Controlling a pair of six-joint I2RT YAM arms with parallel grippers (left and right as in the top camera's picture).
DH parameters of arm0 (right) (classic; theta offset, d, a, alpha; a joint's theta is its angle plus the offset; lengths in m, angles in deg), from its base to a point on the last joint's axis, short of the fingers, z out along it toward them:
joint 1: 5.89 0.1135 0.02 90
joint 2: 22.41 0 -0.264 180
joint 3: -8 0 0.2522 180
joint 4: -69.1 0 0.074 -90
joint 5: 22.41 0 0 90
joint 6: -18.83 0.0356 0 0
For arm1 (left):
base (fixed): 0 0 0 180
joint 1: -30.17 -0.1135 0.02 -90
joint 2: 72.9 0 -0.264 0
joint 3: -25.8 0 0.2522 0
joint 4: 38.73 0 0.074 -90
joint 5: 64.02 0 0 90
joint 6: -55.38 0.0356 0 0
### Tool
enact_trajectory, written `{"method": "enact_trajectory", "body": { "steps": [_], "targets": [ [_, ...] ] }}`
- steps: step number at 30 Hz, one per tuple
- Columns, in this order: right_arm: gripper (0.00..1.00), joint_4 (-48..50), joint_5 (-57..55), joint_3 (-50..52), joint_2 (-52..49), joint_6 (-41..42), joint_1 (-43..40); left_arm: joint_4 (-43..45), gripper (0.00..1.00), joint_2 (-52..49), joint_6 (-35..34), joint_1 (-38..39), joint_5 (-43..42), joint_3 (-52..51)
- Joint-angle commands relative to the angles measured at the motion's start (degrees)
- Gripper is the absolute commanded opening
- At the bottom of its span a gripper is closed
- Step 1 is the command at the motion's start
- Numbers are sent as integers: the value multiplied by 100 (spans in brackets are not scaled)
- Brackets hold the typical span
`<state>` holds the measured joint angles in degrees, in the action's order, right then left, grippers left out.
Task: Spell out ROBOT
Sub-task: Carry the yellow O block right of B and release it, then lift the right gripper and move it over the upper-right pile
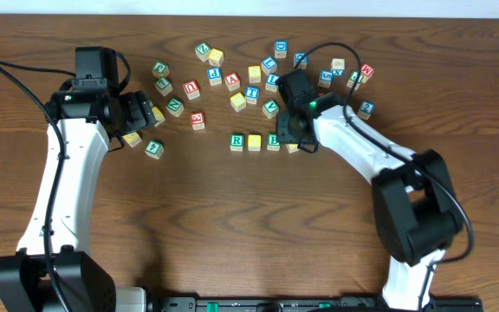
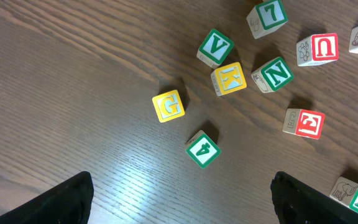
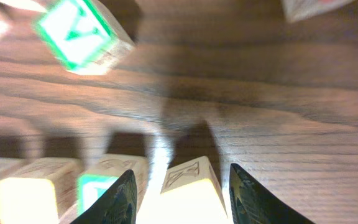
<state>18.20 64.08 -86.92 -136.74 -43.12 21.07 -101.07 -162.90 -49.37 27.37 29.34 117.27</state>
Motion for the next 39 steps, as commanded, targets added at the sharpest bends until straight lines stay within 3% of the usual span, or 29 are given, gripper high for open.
{"method": "enact_trajectory", "body": {
  "steps": [1, 11, 19, 24, 39],
  "targets": [
    [43, 0, -87, -129, 616, 17, -44, 2, 90, 11, 52, -13, 33, 127],
    [52, -107, 527, -339, 1204, -468, -114, 39, 90, 11, 55, -13, 33, 127],
    [56, -957, 756, -1519, 1198, -999, -146, 223, 90, 11, 55, -11, 31, 127],
    [56, -1032, 754, -1965, 1198, -1012, -138, 260, 90, 11, 57, -2, 31, 127],
    [56, -1126, 748, -1969, 1198, -852, -321, 258, 90, 11, 59, 4, 31, 127]
  ]
}}
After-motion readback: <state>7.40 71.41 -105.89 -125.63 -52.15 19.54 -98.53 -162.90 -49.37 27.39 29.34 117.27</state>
